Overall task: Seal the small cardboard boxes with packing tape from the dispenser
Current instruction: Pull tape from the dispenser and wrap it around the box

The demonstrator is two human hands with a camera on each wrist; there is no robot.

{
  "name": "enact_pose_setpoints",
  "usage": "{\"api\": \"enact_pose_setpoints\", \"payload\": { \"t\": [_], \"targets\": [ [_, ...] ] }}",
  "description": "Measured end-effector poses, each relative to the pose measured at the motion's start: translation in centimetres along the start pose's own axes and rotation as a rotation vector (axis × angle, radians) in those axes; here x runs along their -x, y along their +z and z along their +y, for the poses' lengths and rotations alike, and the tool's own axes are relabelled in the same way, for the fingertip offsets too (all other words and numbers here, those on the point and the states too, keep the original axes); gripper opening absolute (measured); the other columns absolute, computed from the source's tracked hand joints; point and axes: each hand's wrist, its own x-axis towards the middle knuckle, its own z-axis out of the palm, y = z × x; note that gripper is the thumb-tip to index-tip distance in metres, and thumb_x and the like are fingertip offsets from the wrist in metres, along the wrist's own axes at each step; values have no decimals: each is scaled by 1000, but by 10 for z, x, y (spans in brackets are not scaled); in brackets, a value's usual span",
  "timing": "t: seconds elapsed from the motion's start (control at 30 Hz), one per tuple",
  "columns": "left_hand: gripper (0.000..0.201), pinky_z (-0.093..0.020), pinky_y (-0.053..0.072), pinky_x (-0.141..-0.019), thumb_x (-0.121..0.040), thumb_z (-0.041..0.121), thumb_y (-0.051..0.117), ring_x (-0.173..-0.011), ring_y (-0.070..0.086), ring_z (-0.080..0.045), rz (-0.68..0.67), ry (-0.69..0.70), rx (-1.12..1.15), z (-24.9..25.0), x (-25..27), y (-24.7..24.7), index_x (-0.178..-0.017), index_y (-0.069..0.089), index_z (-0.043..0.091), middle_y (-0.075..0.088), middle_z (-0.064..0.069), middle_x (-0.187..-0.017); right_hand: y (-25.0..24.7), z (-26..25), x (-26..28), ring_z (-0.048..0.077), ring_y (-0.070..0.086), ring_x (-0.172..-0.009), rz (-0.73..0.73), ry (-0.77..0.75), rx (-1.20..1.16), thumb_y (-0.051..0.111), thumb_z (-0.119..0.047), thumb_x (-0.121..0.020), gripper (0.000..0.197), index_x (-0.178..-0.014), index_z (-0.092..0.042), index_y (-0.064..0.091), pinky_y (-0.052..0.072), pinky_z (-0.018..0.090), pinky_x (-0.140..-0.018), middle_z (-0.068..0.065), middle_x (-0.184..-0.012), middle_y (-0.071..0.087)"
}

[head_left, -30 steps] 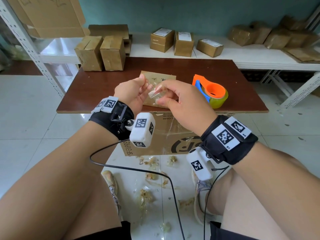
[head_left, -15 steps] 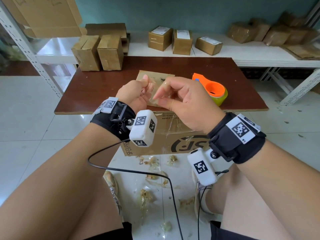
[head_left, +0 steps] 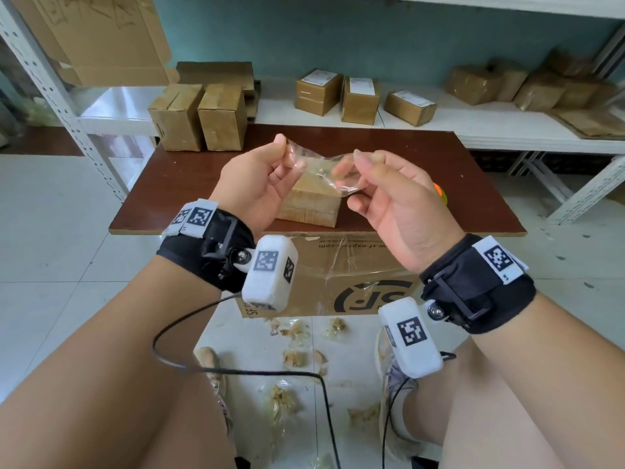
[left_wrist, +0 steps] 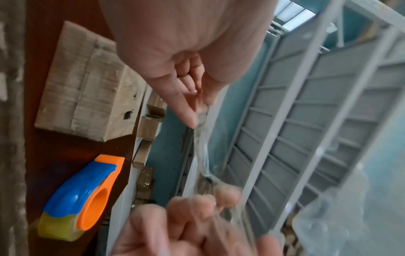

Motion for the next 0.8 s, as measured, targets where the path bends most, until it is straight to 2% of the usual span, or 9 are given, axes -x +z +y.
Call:
{"api": "enact_pose_setpoints", "payload": {
  "t": [0.17,0.27,0.3,0.4,0.47,0.53,0.63,0.73,0.8],
  "targets": [
    [18,-27,63,-79,-101,8,70,-74,70,-11,-14,119,-253,1,16,-4,-116,67,-2,67,-5,-84,-3,-4,0,13,54,-76,-26,-21,-67,57,-23,-106,29,-79,-13,61,32,27,-62,11,-103,71],
    [20,-35,66,-83,-97,15,78,-76,72,-13,12,218,-496,-4,23,-4,-107,65,2,68,-6,-83,-5,-8,-2,11,50,-69,-10,-21,-95,54,-25,-108,27,-84,-11,58,28,25,-56,9,-103,72],
    [28,-38,66,-84,-95,19,81,-82,75,-15,16,229,-575,-6,24,-6,-110,61,7,69,-8,-91,-7,-9,-3,11,46,-68,-5,-21,-108,54,-26,-108,27,-86,-11,58,25,24,-55,9,-104,72],
    [57,-40,67,-85,-91,27,85,-104,76,-22,-17,293,-807,-4,25,-15,-136,51,17,70,-13,-117,-12,-15,-4,10,37,-64,3,-5,-137,54,-32,-107,28,-89,-12,57,20,22,-50,6,-107,72],
    [43,-43,64,-94,-98,35,76,-109,74,-18,-110,381,-904,-1,27,-18,-136,61,20,74,-6,-118,-15,-20,-4,8,35,-60,4,36,-148,53,-35,-107,30,-87,-14,56,20,19,-46,5,-109,72],
    [27,-48,59,-104,-109,34,60,-114,72,-19,-213,344,-795,1,33,-14,-126,70,17,76,-4,-120,-16,-22,-5,5,34,-57,-4,99,-165,51,-38,-108,31,-87,-16,57,22,16,-43,2,-111,72],
    [38,-49,54,-110,-115,31,41,-127,67,-31,-417,143,-529,-7,39,-8,-134,65,9,73,-10,-131,-16,-22,-6,2,34,-53,-61,204,-230,45,-38,-110,31,-92,-18,61,21,13,-42,-2,-116,72],
    [39,-51,51,-113,-111,38,41,-136,61,-36,-521,-62,-311,-18,42,-4,-122,67,11,71,-10,-126,-13,-20,-7,0,35,-54,-154,283,-266,42,-43,-110,38,-102,-16,68,15,15,-44,-2,-123,68],
    [58,-56,46,-118,-109,53,42,-142,55,-41,-511,-148,-191,-21,42,0,-134,62,5,65,-19,-140,-13,-20,-7,0,35,-55,-198,318,-274,42,-44,-109,41,-107,-15,71,13,16,-46,-3,-124,67]
  ]
}}
